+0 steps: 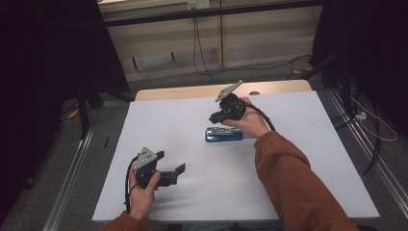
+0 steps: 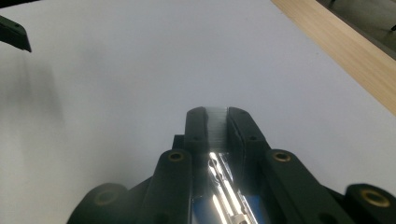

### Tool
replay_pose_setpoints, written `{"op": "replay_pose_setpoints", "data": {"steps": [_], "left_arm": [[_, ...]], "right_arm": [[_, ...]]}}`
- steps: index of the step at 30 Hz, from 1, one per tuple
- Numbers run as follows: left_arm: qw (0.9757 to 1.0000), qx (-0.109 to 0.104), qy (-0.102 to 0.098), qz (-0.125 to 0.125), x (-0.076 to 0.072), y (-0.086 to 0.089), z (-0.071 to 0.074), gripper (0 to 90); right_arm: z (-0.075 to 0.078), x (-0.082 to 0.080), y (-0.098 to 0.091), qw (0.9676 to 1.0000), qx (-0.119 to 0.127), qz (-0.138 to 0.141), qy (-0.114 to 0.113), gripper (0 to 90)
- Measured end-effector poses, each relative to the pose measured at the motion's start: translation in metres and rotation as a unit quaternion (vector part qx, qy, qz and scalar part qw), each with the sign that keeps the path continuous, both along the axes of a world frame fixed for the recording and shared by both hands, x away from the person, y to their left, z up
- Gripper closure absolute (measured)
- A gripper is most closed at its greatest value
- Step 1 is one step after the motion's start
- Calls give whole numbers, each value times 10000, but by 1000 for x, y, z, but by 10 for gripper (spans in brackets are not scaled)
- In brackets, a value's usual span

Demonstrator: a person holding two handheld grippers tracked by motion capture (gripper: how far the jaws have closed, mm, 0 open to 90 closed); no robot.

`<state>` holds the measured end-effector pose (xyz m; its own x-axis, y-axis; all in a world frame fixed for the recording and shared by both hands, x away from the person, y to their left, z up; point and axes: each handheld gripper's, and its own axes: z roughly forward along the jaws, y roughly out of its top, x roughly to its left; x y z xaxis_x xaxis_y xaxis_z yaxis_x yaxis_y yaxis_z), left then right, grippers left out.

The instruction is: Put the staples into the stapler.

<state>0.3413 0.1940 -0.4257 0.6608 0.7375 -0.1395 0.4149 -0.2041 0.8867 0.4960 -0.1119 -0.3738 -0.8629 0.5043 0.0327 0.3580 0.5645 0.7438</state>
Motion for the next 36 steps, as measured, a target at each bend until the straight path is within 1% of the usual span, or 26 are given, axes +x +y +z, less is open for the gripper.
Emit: {"op": "replay_pose_setpoints", "data": {"steps": [6,11,14,18,21,26,27,31,36], "left_arm": [[10000,-2,-8,-15,0,0,0,31],[10000,-16,11,-38,0,0,0,31],[10000,-1,8,-68,0,0,0,33],[10000,-9,16,-67,0,0,0,33],[10000,-10,7,-69,0,0,0,33],[10000,-6,31,-70,0,-1,0,33],[10000,-21,27,-73,0,-1,-1,33],[10000,-11,35,-75,0,-1,0,33],[10000,-14,38,-89,0,-1,-1,33]], "right_arm": [[2,9,-2,9998,-63,159,-49,790],[0,12,-2,9986,-366,353,-129,790],[-3,13,-1,9980,-435,437,-120,790],[-8,15,1,9967,-546,587,-132,790],[-11,16,2,9960,-596,663,-91,790],[-16,16,5,9932,-708,924,-35,791],[-16,17,5,9925,-741,965,-64,790],[-18,19,6,9917,-798,1001,-147,790],[-21,20,8,9899,-892,1095,-143,790]]}}
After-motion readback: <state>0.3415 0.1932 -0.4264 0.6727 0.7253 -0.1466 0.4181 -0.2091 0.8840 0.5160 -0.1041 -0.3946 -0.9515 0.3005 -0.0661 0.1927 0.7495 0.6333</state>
